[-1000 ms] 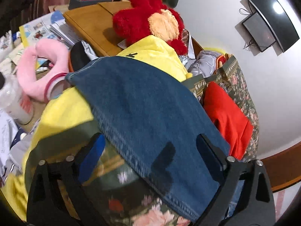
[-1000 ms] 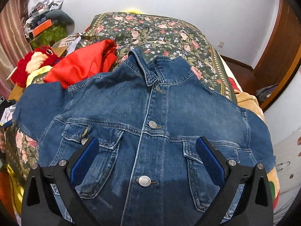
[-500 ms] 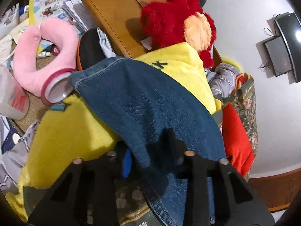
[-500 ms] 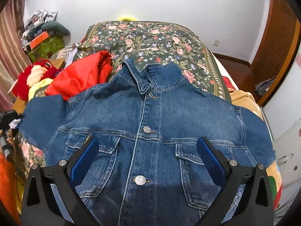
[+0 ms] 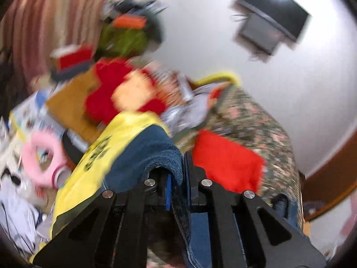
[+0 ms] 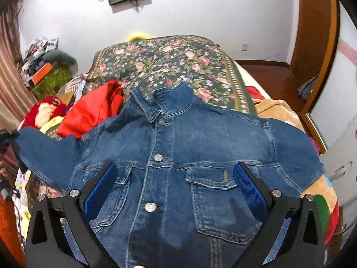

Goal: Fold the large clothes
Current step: 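Fold the grasped sleeve across the jacket front with the left tool and release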

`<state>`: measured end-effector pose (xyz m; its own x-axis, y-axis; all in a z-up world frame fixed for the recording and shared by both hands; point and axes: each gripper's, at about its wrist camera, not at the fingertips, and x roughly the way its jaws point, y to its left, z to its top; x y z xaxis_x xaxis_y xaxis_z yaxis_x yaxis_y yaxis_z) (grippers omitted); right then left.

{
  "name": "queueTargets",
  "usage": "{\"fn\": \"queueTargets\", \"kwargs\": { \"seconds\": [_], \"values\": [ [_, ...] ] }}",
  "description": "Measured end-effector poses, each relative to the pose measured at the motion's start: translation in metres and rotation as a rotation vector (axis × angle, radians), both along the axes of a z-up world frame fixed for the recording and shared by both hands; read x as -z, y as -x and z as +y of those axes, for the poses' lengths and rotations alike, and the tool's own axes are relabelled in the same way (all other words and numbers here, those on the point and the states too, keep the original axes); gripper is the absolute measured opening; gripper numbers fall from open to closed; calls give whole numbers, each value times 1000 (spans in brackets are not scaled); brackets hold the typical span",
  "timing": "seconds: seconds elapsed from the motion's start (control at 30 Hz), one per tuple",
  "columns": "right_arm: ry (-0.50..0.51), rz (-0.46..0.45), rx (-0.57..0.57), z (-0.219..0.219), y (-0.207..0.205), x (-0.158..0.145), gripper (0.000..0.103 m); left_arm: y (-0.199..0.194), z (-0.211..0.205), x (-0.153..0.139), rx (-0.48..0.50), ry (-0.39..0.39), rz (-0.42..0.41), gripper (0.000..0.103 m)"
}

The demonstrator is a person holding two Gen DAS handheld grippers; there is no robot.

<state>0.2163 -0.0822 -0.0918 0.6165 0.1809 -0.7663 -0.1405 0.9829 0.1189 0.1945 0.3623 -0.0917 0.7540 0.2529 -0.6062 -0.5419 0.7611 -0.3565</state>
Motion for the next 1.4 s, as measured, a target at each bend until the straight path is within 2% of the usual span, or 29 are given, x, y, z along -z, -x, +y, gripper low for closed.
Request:
{"fn": "queueTargets", "kwargs": {
  "seconds": [0.13,0.23,0.33,0.53,0.67,0.77,0.9,0.93,0.97,1.0,1.03,1.07,1.2,1.33,1.4],
  "values": [
    [15,-33,6,-10,2,-3,103,-23,-73,-43,168,-97,-69,9],
    [35,-52,-2,-18,3,-3,103,-43,-130,-58,283,-153,-95,9],
    [38,-65,-9,-26,5,-2,103,-65,-180,-59,393,-166,-85,9],
    [32,-64,-6,-47,6,5,103,-102,-279,-17,596,-154,40,9],
    [-5,-33,17,-67,5,14,103,-118,-331,30,713,-114,198,9],
    [-45,-2,40,-83,4,22,103,-115,-361,60,791,-107,279,9],
    [-83,29,83,-99,5,29,103,-103,-393,82,875,-122,367,11],
    [-95,36,95,-104,6,30,103,-100,-398,86,892,-119,384,17],
    [-102,40,101,-106,7,30,103,-96,-403,89,905,-114,397,29],
    [-106,42,108,-108,8,31,103,-91,-407,91,920,-105,400,35],
    [-107,43,116,-111,9,31,103,-87,-407,91,930,-95,398,47],
    [-105,44,120,-112,10,30,103,-81,-407,89,937,-90,388,53],
    [-77,32,125,-112,14,23,103,-66,-398,72,927,-133,349,55],
    [-42,8,103,-104,13,14,103,-51,-370,42,851,-189,254,74],
    [-21,-16,75,-94,14,6,103,-42,-350,27,797,-221,206,81]
  ]
}}
